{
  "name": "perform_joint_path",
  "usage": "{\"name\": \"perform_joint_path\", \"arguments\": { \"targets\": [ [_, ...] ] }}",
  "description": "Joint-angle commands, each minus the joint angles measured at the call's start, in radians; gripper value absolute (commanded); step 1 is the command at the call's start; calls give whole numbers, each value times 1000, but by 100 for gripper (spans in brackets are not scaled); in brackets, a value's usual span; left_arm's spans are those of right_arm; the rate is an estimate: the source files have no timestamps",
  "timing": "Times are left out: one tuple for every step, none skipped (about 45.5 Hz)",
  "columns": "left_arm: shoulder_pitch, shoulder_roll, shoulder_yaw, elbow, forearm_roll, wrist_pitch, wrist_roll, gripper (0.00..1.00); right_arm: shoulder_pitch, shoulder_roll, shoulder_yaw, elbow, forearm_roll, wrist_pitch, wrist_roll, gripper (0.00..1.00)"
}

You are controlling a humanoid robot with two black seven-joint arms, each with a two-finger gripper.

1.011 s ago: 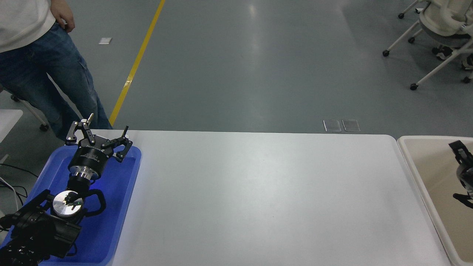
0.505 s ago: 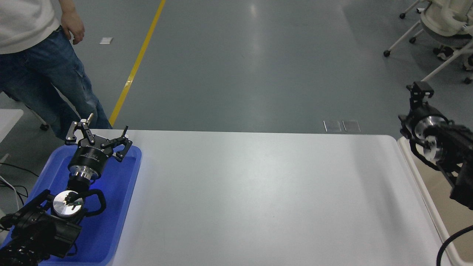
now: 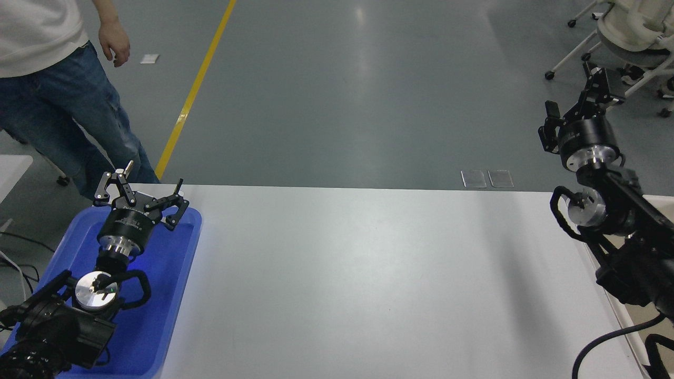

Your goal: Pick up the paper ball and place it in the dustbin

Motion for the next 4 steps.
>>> {"name": "perform_joint_path", "arguments": {
  "targets": [
    [0, 0, 0, 0, 0, 0, 0, 100, -76, 61, 20, 8, -1, 1, 21, 100],
    [0, 0, 0, 0, 0, 0, 0, 100, -77, 62, 20, 8, -1, 1, 21, 100],
    [0, 0, 0, 0, 0, 0, 0, 100, -79, 62, 20, 8, -1, 1, 21, 100],
    [0, 0, 0, 0, 0, 0, 0, 100, -82, 62, 20, 8, 1, 1, 21, 100]
  ]
}}
